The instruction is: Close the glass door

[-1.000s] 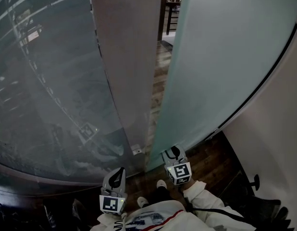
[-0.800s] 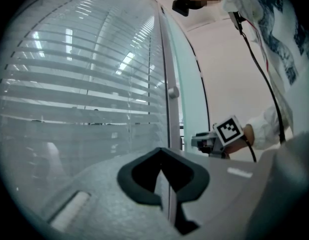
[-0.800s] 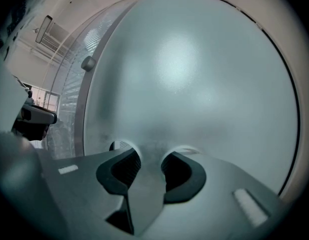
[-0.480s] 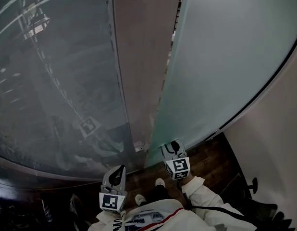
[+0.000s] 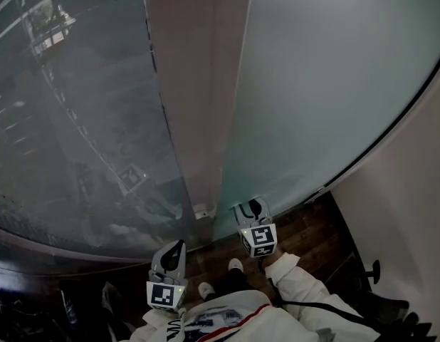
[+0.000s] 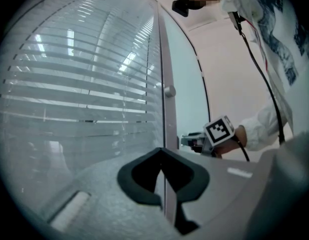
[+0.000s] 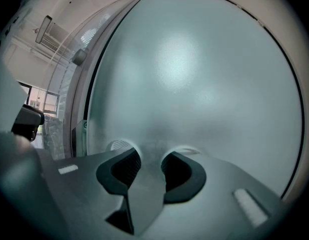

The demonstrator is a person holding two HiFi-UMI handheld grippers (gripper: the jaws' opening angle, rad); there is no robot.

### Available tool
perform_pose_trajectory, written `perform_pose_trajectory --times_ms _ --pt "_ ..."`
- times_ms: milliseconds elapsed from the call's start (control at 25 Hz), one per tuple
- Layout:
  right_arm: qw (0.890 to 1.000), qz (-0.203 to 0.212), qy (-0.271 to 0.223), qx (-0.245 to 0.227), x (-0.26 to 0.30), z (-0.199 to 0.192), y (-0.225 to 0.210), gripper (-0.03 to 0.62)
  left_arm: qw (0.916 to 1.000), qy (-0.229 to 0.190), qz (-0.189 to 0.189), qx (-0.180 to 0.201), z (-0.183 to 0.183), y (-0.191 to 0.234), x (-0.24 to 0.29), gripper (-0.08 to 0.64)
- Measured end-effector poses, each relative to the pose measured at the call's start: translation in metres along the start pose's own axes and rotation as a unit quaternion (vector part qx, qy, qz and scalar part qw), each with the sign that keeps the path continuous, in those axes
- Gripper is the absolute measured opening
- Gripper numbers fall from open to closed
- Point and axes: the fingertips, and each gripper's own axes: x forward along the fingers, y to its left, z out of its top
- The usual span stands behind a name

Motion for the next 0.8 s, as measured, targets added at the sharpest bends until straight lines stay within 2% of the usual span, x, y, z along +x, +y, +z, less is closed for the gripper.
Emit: perform_pose_trajectory --times_ms 800 --pt "1.000 0.003 -0.007 -0.003 0.014 0.008 0.008 0.127 0.9998 0.009 0.018 -0.007 -0.006 0.007 -0.002 -0.002"
